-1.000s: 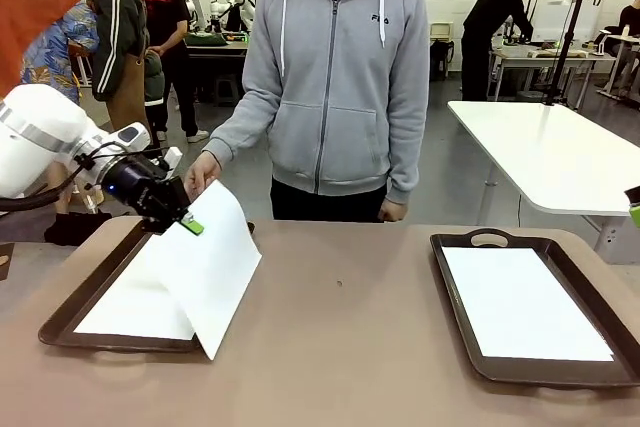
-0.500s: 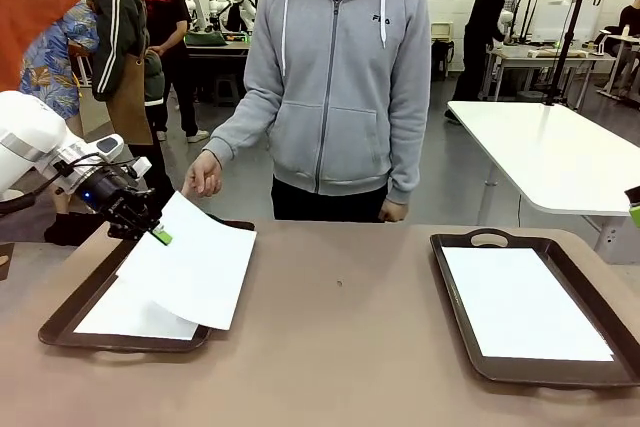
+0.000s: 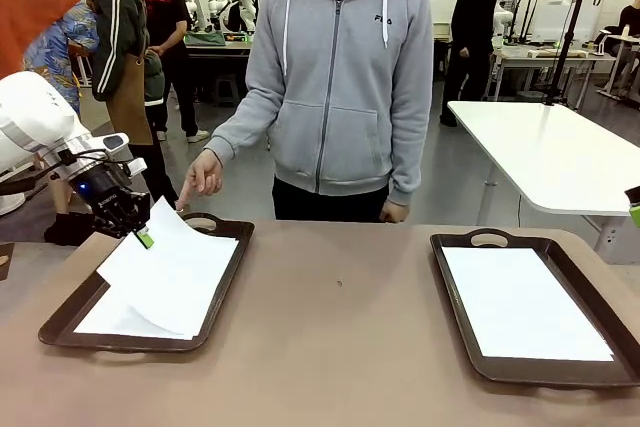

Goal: Sort the A4 documents.
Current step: Place the A4 Paper in the designated Handle tray.

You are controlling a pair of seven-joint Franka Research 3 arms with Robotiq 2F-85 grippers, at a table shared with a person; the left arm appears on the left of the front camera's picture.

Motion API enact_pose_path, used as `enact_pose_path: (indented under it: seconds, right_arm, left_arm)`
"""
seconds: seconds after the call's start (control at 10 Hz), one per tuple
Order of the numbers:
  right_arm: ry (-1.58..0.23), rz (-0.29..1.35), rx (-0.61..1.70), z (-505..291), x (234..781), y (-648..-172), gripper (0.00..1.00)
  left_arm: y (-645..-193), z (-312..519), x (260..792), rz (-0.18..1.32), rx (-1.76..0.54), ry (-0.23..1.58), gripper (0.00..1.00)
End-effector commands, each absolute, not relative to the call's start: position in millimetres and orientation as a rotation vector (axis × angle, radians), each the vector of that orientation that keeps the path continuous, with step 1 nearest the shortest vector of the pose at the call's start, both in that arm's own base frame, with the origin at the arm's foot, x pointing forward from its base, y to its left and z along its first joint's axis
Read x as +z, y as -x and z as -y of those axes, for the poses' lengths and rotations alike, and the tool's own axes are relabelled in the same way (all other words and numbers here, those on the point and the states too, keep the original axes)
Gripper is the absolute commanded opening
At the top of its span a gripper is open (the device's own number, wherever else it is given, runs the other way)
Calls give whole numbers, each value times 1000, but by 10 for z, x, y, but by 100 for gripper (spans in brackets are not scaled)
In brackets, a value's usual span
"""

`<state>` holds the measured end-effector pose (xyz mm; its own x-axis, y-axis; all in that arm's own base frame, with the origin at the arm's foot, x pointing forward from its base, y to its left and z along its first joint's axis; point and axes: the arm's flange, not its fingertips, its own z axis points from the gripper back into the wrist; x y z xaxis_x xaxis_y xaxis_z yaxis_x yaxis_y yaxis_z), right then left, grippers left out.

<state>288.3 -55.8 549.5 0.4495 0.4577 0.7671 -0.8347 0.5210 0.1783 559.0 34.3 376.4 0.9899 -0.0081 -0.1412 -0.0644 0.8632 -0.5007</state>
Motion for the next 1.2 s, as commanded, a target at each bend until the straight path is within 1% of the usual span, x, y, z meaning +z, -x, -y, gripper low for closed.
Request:
enact_pose_path:
  seconds: [0.0, 0.2, 0.5, 0.8, 1.1]
  right_arm:
    - [-600, 712, 871, 555, 5477, -2882, 100]
    - [-600, 712, 871, 555, 5477, -2882, 100]
    - [-600, 712, 871, 555, 5477, -2882, 100]
    - [-600, 712, 871, 555, 5477, -2882, 100]
    - [-600, 712, 871, 555, 5477, -2882, 100]
  left_arm:
    - [-5754, -317, 3721, -218, 15, 469, 1]
    - [-5843, -302, 3622, -239, 3, 446, 1]
    - [-5890, -290, 3530, -252, 44, 326, 1]
    - [-5849, -324, 3446, -223, 75, 321, 1]
    - [-5824, -314, 3317, -155, 74, 344, 1]
